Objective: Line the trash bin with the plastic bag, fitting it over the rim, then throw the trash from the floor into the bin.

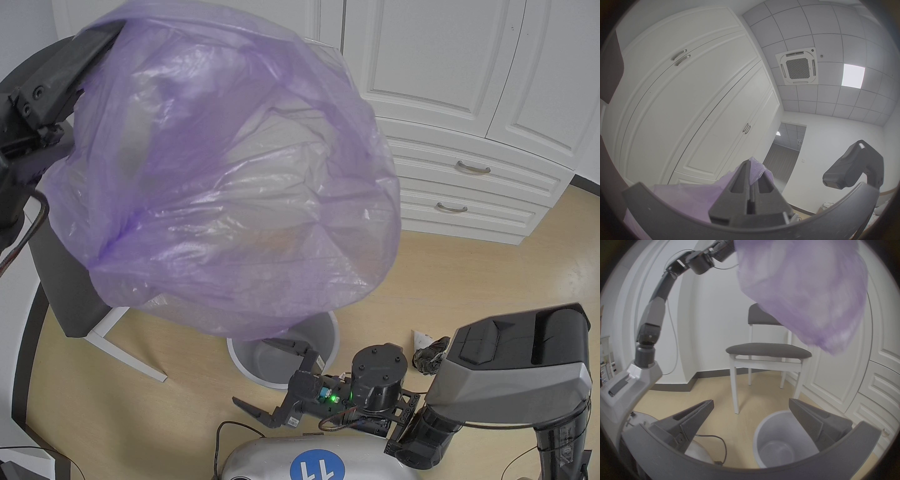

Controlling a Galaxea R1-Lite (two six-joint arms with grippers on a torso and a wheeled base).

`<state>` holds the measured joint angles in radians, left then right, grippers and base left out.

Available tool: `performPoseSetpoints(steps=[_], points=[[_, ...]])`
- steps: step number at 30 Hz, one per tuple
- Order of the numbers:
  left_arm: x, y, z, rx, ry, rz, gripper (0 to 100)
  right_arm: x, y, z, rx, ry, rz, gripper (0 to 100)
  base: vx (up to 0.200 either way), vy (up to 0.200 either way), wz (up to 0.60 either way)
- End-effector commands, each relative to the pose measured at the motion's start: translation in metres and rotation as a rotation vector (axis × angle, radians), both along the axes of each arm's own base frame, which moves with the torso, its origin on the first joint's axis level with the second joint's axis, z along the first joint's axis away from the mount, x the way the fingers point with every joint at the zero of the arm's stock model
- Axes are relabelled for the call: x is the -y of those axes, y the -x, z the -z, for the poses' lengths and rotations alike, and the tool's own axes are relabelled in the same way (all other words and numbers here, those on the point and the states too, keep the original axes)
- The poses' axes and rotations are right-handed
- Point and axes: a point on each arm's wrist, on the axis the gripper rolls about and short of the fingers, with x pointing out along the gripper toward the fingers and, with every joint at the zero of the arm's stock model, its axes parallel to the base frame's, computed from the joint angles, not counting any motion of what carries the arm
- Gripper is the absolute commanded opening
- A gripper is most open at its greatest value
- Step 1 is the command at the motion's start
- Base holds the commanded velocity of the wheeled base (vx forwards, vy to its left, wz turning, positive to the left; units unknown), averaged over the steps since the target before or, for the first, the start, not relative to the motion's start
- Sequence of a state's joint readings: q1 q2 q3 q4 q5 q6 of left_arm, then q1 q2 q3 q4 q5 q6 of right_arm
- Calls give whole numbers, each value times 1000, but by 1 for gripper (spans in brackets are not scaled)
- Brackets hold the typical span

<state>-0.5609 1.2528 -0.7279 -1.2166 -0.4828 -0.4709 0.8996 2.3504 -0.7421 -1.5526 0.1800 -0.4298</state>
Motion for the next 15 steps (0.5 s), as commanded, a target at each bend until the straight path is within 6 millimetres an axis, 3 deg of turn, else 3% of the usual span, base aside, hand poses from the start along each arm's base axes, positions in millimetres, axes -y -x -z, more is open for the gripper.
performPoseSetpoints(steps=[1, 8, 12, 15], points=[[-5, 8, -3, 14, 12, 4, 0, 5, -20, 4, 6, -27, 51, 100, 0, 0, 0], [-9, 14, -5, 4, 33, 23, 0, 21, -38, -24, 19, -111, 112, 100, 0, 0, 0], [-11, 17, -6, -5, 44, 38, 0, 18, -44, -36, 36, -163, 114, 100, 0, 0, 0], [-10, 17, -5, -10, 43, 39, 0, 10, -35, -47, 41, -196, 81, 100, 0, 0, 0]])
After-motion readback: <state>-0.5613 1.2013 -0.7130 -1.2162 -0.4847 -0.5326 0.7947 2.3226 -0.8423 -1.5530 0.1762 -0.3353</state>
